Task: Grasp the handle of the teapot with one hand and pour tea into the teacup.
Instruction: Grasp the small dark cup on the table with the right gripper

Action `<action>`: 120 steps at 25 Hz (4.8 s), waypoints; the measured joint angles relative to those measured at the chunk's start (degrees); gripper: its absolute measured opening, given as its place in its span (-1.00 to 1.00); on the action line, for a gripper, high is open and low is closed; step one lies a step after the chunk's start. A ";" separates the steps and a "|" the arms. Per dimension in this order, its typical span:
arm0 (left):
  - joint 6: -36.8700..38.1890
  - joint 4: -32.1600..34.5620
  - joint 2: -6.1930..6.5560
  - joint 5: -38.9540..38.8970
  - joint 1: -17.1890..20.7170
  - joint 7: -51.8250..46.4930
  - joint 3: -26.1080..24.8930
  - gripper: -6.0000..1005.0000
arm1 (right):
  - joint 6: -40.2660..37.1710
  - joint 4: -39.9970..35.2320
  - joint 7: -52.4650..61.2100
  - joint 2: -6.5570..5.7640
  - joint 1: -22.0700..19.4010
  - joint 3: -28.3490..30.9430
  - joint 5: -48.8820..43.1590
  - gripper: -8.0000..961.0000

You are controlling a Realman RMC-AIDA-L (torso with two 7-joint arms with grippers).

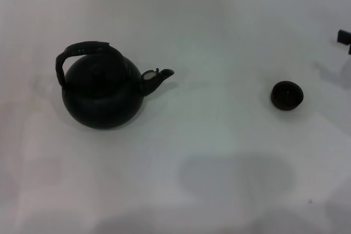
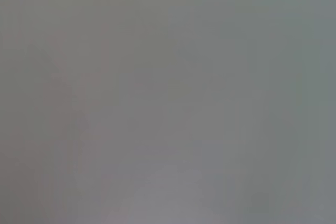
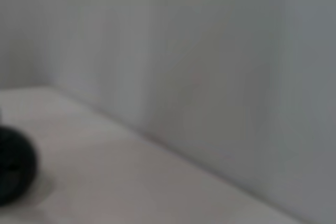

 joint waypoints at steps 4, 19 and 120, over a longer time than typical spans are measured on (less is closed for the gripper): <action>-0.33 0.00 -0.03 0.00 -0.07 0.00 0.00 0.74 | 3.04 9.16 9.33 0.48 0.41 -0.03 -9.65 0.76; -0.47 -0.16 -0.17 0.11 -0.83 0.00 0.34 0.74 | 6.88 13.26 16.29 5.88 5.56 -0.55 -28.99 0.77; -0.36 -0.26 0.00 0.53 -0.17 0.00 0.35 0.74 | -5.81 9.66 18.60 6.16 6.16 -16.17 -27.29 0.48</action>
